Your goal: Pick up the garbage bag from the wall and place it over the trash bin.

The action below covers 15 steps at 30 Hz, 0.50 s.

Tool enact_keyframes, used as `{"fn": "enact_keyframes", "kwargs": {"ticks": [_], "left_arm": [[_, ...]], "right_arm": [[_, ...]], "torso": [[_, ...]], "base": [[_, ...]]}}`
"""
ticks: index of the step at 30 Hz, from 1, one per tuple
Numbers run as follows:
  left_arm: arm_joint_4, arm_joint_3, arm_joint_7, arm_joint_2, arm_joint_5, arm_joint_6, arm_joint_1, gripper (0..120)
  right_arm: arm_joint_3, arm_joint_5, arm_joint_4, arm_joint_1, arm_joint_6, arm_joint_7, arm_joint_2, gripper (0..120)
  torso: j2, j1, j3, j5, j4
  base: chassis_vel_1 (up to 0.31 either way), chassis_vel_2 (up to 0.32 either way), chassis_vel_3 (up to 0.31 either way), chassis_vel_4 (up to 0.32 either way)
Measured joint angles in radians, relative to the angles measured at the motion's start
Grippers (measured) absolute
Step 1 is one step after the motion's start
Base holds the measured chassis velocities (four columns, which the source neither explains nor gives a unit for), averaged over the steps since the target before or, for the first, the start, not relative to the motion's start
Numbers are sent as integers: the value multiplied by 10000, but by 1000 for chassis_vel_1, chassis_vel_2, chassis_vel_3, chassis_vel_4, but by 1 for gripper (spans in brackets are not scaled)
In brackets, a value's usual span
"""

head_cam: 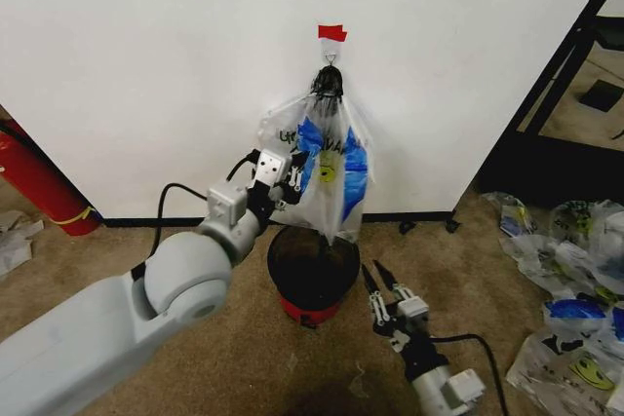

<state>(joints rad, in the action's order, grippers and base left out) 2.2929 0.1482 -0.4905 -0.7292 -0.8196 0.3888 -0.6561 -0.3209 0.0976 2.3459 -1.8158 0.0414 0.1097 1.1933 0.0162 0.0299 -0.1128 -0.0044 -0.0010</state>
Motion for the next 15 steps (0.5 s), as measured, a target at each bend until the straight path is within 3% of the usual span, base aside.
{"fn": "enact_keyframes", "kwargs": {"ticks": [3, 8, 13, 15], "left_arm": [[108, -266, 42, -32, 81, -46, -418, 0], [149, -282, 78, -29, 113, -69, -551, 0], [-17, 67, 89, 14, 86, -72, -234, 0], [-37, 80, 88, -14, 73, -72, -230, 0]], "right_arm": [[-435, 463, 200, 47, -36, 122, -191, 51], [-733, 1776, -166, 1399, -19, 264, -522, 68], [-640, 4022, -1109, 3341, -333, 7, -1766, 89], [-414, 4279, -1414, 3806, -381, -48, -2052, 92]], "torso": [[0, 0, 0, 2, -3], [0, 0, -1, 7, 3], [0, 1, -2, 4, -1], [-1, 1, -2, 7, -4]], "base": [[0, 0, 0, 0], [0, 0, 0, 0], [0, 0, 0, 0], [0, 0, 0, 0]]}}
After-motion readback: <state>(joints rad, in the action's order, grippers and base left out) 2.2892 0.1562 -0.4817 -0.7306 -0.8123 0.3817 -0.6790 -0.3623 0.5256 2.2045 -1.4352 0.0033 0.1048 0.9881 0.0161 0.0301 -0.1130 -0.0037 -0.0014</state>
